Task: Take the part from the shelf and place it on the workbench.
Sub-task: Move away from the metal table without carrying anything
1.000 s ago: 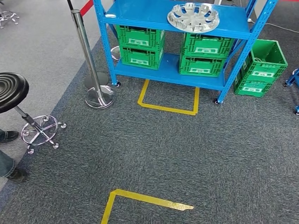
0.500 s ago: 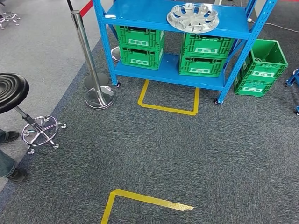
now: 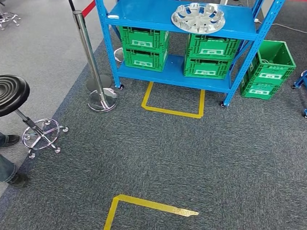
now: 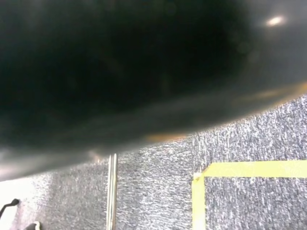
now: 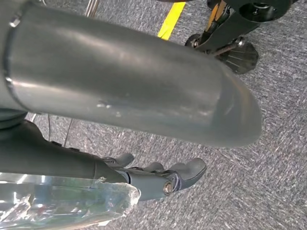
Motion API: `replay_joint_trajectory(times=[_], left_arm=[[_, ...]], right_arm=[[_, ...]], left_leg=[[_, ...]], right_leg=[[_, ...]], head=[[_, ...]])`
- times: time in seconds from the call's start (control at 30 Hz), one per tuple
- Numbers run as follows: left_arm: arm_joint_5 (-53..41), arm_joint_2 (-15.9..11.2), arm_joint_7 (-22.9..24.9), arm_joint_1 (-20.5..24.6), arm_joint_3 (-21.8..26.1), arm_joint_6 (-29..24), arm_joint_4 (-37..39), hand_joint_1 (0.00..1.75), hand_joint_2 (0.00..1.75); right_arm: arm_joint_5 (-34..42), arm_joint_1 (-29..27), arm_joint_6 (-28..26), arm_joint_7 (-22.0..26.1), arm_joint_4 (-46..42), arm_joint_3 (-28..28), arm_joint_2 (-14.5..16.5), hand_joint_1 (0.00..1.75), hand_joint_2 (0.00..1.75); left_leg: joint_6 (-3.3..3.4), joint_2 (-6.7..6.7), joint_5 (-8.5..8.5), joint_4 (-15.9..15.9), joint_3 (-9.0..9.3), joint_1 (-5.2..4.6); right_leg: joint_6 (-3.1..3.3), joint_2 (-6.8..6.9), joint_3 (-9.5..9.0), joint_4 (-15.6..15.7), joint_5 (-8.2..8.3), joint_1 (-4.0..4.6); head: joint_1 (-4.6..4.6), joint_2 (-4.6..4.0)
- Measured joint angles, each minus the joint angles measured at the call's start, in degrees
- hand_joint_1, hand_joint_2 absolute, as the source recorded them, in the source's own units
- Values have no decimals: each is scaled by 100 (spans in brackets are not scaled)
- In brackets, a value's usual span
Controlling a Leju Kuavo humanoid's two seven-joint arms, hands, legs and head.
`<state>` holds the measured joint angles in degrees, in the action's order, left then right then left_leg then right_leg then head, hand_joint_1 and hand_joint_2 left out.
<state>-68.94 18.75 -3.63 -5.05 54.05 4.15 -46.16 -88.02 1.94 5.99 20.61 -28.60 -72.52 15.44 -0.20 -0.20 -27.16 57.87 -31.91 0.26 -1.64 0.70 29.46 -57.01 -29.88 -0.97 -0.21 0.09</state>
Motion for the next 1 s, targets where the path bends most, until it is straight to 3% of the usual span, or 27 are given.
replay_joint_trajectory(times=[0.17,0.33,0.4,0.47,0.5,0.53,0.57,0.6,0.67,0.7,0.83,0.9,0.97,1.0], left_arm=[[-15,-1,2,1,14,0,0,0,0],[-52,1,1,4,25,-1,0,0,0],[-90,6,1,5,26,-2,0,0,0],[-119,7,0,6,28,-2,0,0,0],[-127,7,0,6,30,-2,0,0,0],[-128,7,0,6,32,-2,0,0,0],[-130,8,1,6,34,-2,0,0,0],[-131,9,1,6,37,-2,0,0,0],[-131,7,1,5,40,-3,0,0,0],[-131,6,0,5,42,-5,0,0,0],[-132,3,0,10,48,-12,0,0,0],[-132,2,0,8,50,-13,0,0,0],[-131,2,0,6,57,-11,1,0,0],[-131,2,0,6,63,-11,1,0,0]], right_arm=[[6,10,0,0,103,-55,-26,0,0],[10,46,-5,1,165,-114,-55,0,0],[4,65,-15,0,189,-136,-84,0,0],[-4,68,-23,-2,211,-154,-103,0,0],[-7,62,-25,-3,220,-162,-114,0,0],[-10,56,-30,-5,228,-170,-127,0,0],[-12,51,-34,-7,235,-176,-143,0,0],[-15,53,-39,-7,240,-179,-159,0,0],[-24,74,-48,-6,257,-179,-178,0,0],[-29,86,-52,-6,268,-179,-181,0,0],[-56,88,-77,-7,307,-181,-201,0,0],[-64,98,-86,-7,318,-182,-212,0,0],[-67,104,-87,-7,331,-182,-216,0,0],[-70,102,-88,-7,338,-182,-218,0,0]], left_leg=[[39,0,-12,9,0,-41],[157,24,25,-88,56,-41],[213,66,46,-155,94,-16],[236,101,35,-159,98,-19],[233,114,27,-157,103,-21],[221,124,16,-154,113,-20],[201,133,2,-149,130,-15],[170,144,-19,-139,153,-8],[90,169,-71,-98,184,-23],[53,185,-88,-77,190,-33],[-46,195,-180,20,172,-8],[-99,128,-454,452,-19,10],[-121,97,-758,1182,-385,15],[-119,93,-806,1435,-532,15]], right_leg=[[-47,-2,-26,1,5,-41],[-138,-23,27,-64,-66,-67],[-137,-47,274,-568,-352,-62],[-136,-57,668,-1300,-666,-60],[-141,-57,801,-1521,-698,-61],[-146,-53,828,-1526,-611,-64],[-149,-44,762,-1347,-436,-68],[-150,-13,589,-972,-201,-73],[-122,66,270,-319,62,-59],[-93,86,184,-152,100,-48],[48,6,166,-127,90,-32],[101,-37,157,-117,94,-41],[133,-86,153,-118,84,-30],[141,-111,148,-118,79,-23]], head=[[-2,0],[5,0],[25,0],[36,0],[35,0],[36,0],[37,0],[38,0],[43,0],[41,0],[31,0],[22,0],[19,0],[19,0]])
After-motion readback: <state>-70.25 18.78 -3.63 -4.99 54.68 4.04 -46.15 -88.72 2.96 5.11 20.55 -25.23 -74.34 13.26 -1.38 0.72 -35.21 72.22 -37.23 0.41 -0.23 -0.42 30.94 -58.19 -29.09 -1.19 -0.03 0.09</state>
